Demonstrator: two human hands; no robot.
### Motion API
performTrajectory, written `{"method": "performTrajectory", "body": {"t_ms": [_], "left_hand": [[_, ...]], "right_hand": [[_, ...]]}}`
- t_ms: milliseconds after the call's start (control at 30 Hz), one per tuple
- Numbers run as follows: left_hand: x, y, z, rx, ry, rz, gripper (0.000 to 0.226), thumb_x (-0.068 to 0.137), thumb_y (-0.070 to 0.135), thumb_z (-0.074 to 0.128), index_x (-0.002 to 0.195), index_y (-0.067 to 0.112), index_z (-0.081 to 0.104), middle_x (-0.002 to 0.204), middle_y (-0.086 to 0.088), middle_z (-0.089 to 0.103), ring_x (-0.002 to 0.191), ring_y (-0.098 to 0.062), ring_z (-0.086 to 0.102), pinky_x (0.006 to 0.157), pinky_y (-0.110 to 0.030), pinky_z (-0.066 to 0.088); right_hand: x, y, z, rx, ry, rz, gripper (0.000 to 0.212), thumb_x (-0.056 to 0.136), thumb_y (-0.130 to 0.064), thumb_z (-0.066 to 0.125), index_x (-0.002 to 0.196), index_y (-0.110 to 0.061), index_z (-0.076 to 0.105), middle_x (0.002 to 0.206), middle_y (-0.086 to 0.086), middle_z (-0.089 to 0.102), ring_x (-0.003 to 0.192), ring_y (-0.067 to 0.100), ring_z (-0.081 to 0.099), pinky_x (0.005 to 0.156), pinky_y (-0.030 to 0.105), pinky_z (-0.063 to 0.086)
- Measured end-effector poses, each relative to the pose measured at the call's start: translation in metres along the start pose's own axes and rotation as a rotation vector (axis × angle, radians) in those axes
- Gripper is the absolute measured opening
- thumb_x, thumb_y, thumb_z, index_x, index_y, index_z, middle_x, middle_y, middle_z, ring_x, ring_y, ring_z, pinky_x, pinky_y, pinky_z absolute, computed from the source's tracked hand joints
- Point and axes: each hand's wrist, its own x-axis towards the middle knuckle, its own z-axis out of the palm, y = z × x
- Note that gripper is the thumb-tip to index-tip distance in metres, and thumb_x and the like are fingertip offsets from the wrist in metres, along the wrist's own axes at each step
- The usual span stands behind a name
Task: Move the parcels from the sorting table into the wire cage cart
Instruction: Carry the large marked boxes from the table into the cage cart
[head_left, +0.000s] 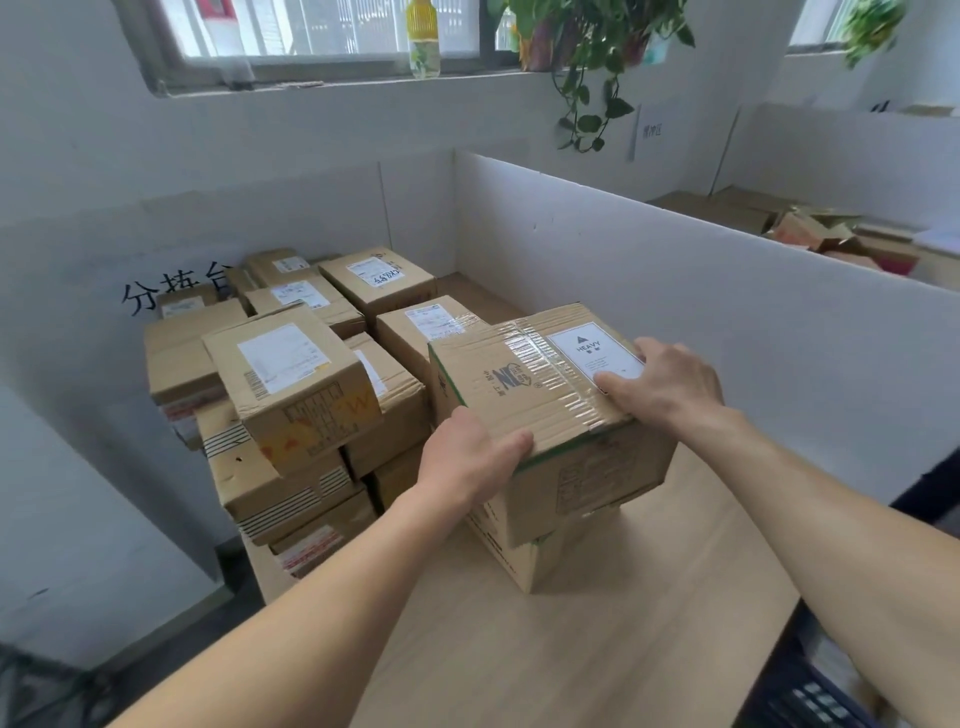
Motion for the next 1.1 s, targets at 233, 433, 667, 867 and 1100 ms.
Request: {"method": "performTrajectory", "body": {"t_ms": [233,433,667,867,1100], "left_hand": [[-0.056,-0.017,-0.022,-0.1,0.005,0.01,0.025,0.081,0.045,0.068,0.093,0.031,0.051,0.092,0.017,0.059,0.08,-0.003,0.057,0.059,-0.02,0.046],[-0.126,-0.049,-0.054,-0.142,0.014,0.081,0.025,0.081,0.042,0.071,0.088,0.031,0.05,0.083,0.021,0.052,0.073,0.0,0.053,0.052,-0.014,0.037],[-0.221,-0.104,-0.092,-0.212,-0.031,0.15,0.024,0.084,0.036,0.073,0.084,0.04,0.05,0.085,0.029,0.053,0.075,0.006,0.054,0.044,-0.005,0.04],[-0.278,-0.151,-0.104,-0.19,-0.05,0.103,0.028,0.083,0.034,0.073,0.107,0.033,0.059,0.104,0.015,0.064,0.09,-0.008,0.063,0.062,-0.013,0.045],[-0.313,-0.195,-0.091,-0.145,-0.073,-0.029,0.031,0.077,0.029,0.075,0.078,0.039,0.045,0.082,0.025,0.054,0.074,0.006,0.053,0.051,-0.008,0.038]], "right_hand": [[-0.07,-0.012,-0.01,0.001,0.041,0.022,0.07,0.074,-0.071,0.06,0.134,-0.034,0.055,0.11,0.009,0.051,0.099,0.032,0.056,0.079,0.036,0.043],[-0.16,-0.037,-0.012,0.002,0.074,0.027,0.07,0.075,-0.071,0.059,0.133,-0.033,0.056,0.109,0.008,0.05,0.096,0.029,0.054,0.077,0.034,0.037],[-0.267,-0.068,0.004,0.021,0.079,0.015,0.071,0.069,-0.074,0.056,0.129,-0.035,0.058,0.115,0.01,0.055,0.091,0.024,0.046,0.076,0.033,0.035],[-0.335,-0.079,0.036,0.043,-0.013,0.02,0.083,0.068,-0.077,0.052,0.139,-0.034,0.051,0.12,0.008,0.056,0.104,0.027,0.055,0.078,0.034,0.036],[-0.38,-0.074,0.083,0.081,-0.186,0.015,0.085,0.073,-0.072,0.06,0.145,-0.03,0.044,0.112,0.002,0.044,0.097,0.025,0.051,0.079,0.035,0.04]]}}
